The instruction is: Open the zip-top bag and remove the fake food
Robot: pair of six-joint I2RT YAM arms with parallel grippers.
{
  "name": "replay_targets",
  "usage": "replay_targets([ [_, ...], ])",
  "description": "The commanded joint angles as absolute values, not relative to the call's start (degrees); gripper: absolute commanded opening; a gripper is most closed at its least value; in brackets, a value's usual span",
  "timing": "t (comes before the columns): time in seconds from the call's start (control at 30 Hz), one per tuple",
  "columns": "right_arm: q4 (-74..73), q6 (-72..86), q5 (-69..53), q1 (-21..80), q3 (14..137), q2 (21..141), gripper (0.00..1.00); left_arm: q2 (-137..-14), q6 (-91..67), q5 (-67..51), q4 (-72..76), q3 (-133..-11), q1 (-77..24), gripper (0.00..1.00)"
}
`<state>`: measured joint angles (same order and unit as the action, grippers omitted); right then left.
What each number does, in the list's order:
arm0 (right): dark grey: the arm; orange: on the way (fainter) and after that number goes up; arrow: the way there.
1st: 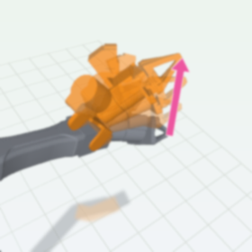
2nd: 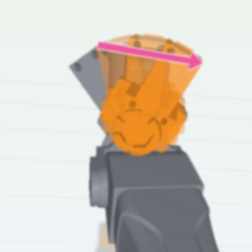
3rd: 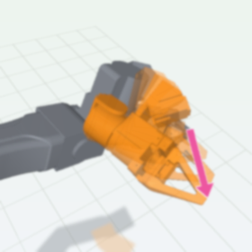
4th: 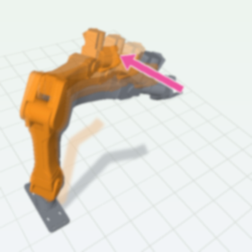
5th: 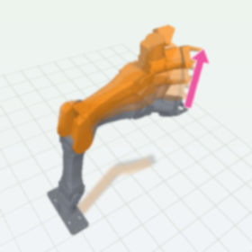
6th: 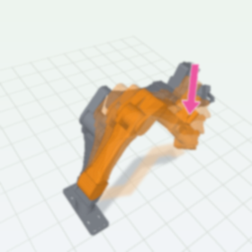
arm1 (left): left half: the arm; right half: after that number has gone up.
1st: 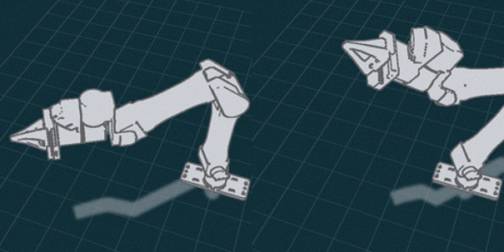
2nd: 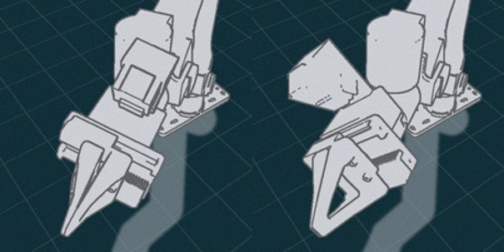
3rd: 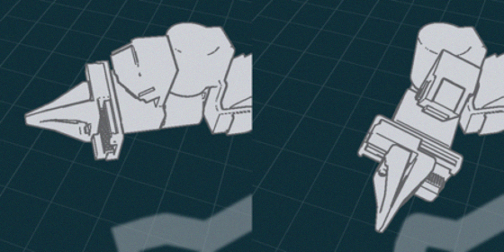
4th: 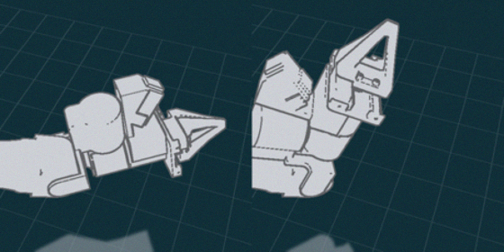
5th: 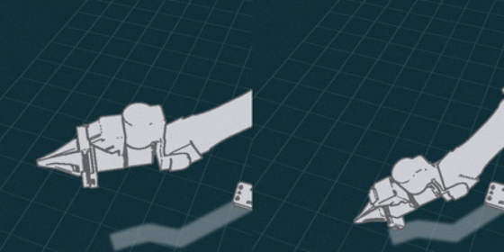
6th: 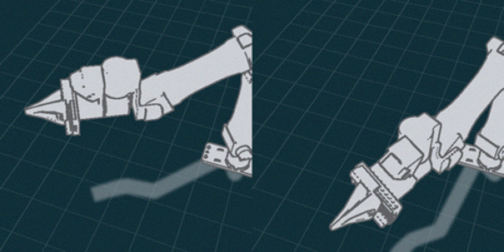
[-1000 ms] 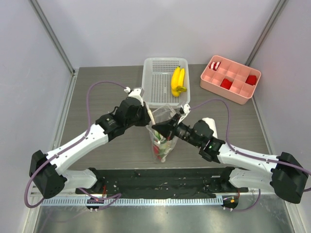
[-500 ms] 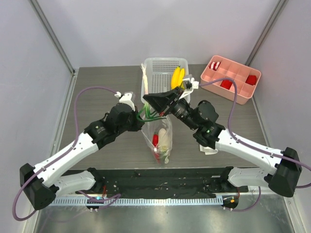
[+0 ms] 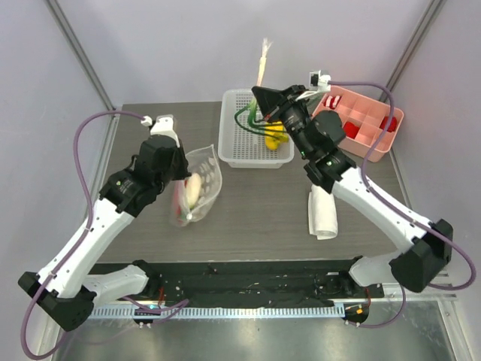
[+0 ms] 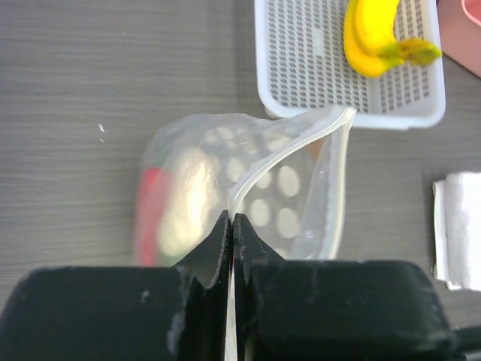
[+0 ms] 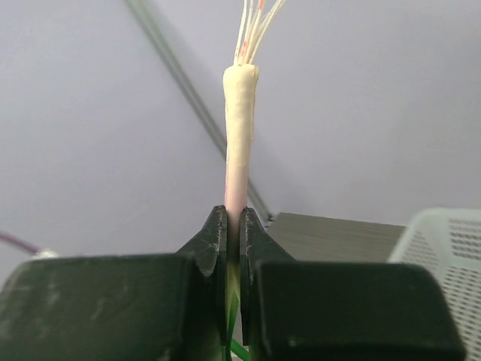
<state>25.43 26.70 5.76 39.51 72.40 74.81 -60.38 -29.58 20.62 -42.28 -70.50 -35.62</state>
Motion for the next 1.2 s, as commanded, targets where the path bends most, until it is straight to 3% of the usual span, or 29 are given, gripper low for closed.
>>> replay_targets([
  [0.0, 23.91, 26.64, 10.09, 35.60, 74.00, 82.43, 0.01, -63.36, -24.35, 20.75, -44.21, -75.67, -33.23, 0.00],
  [0.2, 25.14, 24.70, 11.87, 31.65, 78.48, 95.33, 0.01, -64.77, -21.89, 17.40, -37.01, -72.60, -32.61, 0.00],
  [0.53, 14.16, 22.94, 9.23, 28.83, 90.34, 114.59, 0.01, -67.50, -18.63, 16.80, -29.28, -68.39, -31.12, 0.00],
  [0.77, 12.31, 25.31, 6.86, 27.77, 92.98, 119.35, 0.01, -64.34, -21.89, 12.14, -26.98, -62.76, -26.55, 0.00],
  [1.17, 8.18, 28.65, 3.79, 26.89, 100.87, 122.33, 0.01, -60.56, -20.65, 13.80, -27.95, -62.14, -26.54, 0.00],
])
